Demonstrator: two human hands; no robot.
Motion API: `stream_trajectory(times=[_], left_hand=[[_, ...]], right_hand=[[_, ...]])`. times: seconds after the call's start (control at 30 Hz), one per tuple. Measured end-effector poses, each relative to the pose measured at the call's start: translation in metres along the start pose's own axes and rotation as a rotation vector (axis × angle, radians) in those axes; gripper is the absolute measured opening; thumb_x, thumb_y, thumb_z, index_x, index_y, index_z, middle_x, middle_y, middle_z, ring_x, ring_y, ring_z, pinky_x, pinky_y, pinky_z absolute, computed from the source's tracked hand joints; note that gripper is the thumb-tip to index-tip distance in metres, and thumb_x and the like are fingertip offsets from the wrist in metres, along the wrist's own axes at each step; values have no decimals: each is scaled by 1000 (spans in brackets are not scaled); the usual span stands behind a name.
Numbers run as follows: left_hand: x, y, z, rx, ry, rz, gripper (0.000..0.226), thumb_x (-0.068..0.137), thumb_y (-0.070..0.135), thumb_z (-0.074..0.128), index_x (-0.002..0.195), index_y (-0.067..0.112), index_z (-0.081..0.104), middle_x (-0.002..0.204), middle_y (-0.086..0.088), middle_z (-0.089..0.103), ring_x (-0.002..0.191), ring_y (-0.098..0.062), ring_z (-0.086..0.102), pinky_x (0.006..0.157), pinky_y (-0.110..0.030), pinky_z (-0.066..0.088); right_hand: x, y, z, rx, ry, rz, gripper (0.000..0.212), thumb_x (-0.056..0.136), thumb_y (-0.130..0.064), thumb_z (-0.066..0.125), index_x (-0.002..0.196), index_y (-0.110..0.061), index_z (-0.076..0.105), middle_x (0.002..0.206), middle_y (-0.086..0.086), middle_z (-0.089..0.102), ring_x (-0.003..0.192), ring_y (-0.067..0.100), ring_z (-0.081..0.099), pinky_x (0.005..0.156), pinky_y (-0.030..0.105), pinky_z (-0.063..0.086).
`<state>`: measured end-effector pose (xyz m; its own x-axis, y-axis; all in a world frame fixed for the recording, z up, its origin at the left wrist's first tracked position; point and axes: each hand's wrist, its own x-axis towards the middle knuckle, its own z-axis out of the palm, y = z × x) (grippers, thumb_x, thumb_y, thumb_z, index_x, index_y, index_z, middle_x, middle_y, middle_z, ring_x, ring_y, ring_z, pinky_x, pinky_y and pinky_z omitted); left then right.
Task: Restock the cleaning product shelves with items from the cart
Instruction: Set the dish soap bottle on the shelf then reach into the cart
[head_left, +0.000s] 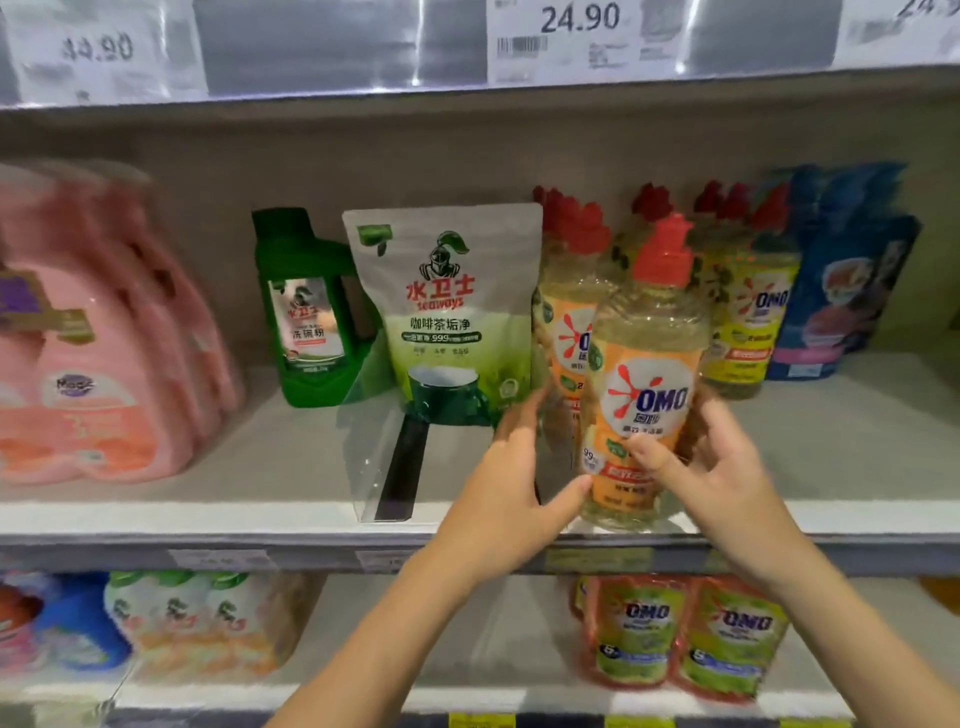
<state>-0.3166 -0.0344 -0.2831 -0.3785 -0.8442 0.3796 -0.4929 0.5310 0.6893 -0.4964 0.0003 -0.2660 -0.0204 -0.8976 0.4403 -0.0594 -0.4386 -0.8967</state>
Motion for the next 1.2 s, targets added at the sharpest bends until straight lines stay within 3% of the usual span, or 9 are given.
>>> stream_trajectory(times=[0.1, 0.2, 0.27, 0.57, 0.7, 0.9, 1.2], left_hand=[[1, -4, 1, -77, -30, -18, 87, 88, 37, 66, 153, 26, 9, 153, 15, 25, 139, 2, 26, 114, -33, 33], [0, -7, 1, -136, -24, -41, 87, 83, 42, 64, 152, 26, 14, 153, 12, 29, 139, 0, 31, 112, -36, 37], [0, -9, 2, -159, -32, -59, 86, 81, 43, 63, 152, 27, 16, 153, 11, 31, 138, -1, 32, 111, -37, 39], [-1, -10, 2, -226, -74, -70, 84, 83, 37, 62, 151, 33, 14, 152, 19, 28, 137, 3, 31, 111, -37, 39], [-1, -11, 2, -251, -83, -80, 82, 82, 35, 63, 150, 34, 16, 150, 18, 31, 135, 2, 35, 108, -37, 42], [1, -10, 2, -272, -79, -83, 80, 88, 20, 67, 150, 30, 19, 148, 14, 33, 133, 3, 37, 105, -30, 45], [3, -8, 1, -212, -30, -45, 83, 80, 24, 74, 147, 24, 24, 145, 10, 37, 130, -5, 42, 105, -33, 46]], right_hand=[[2, 2, 0, 2, -45, 34, 48, 77, -17, 60, 121, -29, 46, 108, -27, 68, 105, -3, 63, 77, 11, 51], [6, 1, -1, -36, -119, 57, 49, 77, -21, 59, 122, -32, 42, 107, -33, 65, 106, -7, 61, 77, 9, 50], [9, 1, -2, -68, -153, 59, 51, 79, -22, 59, 124, -34, 40, 112, -28, 65, 110, -6, 59, 81, 10, 49], [29, 7, -2, -199, -195, 58, 54, 81, -30, 59, 130, -34, 36, 131, -6, 53, 109, -10, 54, 81, 8, 47], [36, 9, 2, -223, -172, 78, 58, 80, -36, 57, 131, -42, 30, 135, -11, 47, 104, -21, 49, 79, 4, 45], [35, 13, 4, -204, -142, 56, 64, 90, -19, 57, 138, -39, 20, 129, -26, 42, 101, -28, 46, 74, 0, 44], [35, 14, 6, -232, -98, 64, 60, 91, -20, 58, 141, -32, 27, 139, -3, 45, 105, -22, 48, 76, 1, 45]])
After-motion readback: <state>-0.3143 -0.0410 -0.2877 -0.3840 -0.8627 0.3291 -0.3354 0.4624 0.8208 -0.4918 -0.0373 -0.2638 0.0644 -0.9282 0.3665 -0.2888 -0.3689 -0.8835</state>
